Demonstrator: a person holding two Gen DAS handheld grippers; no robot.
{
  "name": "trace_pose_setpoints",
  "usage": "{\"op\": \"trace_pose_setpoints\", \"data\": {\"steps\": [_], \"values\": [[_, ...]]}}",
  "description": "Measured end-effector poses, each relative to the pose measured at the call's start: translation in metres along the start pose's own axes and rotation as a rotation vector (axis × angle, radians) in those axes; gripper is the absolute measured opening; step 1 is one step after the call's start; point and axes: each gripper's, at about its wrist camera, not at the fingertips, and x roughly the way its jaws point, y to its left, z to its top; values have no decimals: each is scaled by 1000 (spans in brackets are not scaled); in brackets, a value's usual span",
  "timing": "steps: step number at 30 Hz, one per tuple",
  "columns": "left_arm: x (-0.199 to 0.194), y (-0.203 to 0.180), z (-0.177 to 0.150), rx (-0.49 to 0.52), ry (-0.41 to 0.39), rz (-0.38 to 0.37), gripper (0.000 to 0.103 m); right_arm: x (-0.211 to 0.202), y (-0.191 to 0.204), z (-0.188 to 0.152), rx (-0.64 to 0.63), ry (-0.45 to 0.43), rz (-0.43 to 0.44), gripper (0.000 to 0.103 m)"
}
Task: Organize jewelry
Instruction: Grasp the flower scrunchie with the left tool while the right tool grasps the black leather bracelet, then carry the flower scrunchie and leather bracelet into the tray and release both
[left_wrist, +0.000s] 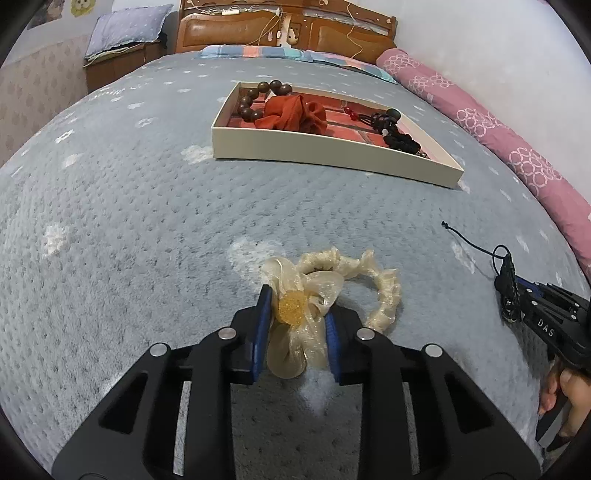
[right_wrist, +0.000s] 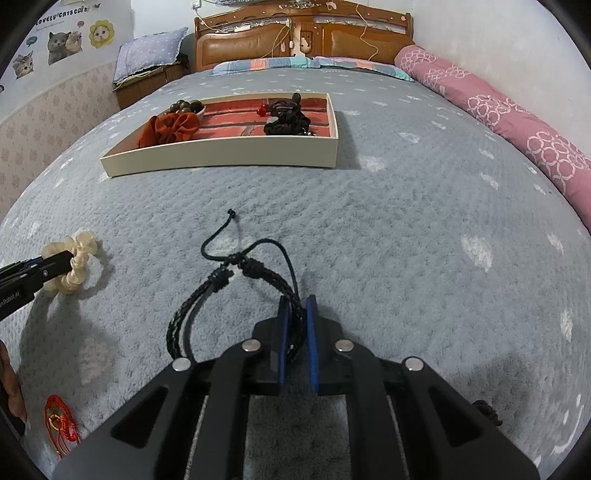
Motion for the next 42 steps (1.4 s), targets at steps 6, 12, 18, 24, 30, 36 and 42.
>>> {"op": "trace_pose_setpoints", "data": {"steps": [6, 12, 18, 24, 30, 36, 42], "values": [[-2, 1, -1, -3, -8, 7, 23, 0, -1, 0, 1, -1, 0, 9], [-3, -4, -1, 14, -13, 29, 22, -3, 1, 0, -8, -11, -8, 9], [-11, -5, 8, 30, -41, 48, 21, -11, 0, 10, -5, -45, -7, 8], [-26, -5, 35, 37, -99, 53, 20, -16, 1, 32, -10, -86, -3, 8], [-35, -12, 71, 76, -164, 83, 20, -20, 4, 72, -19, -143, -2, 8], [-32, -12, 112, 83, -212, 90, 20, -23, 7, 119, -23, -208, -3, 8], [-21, -10, 157, 92, -268, 107, 21, -9, 13, 165, -27, -248, -3, 8]]}}
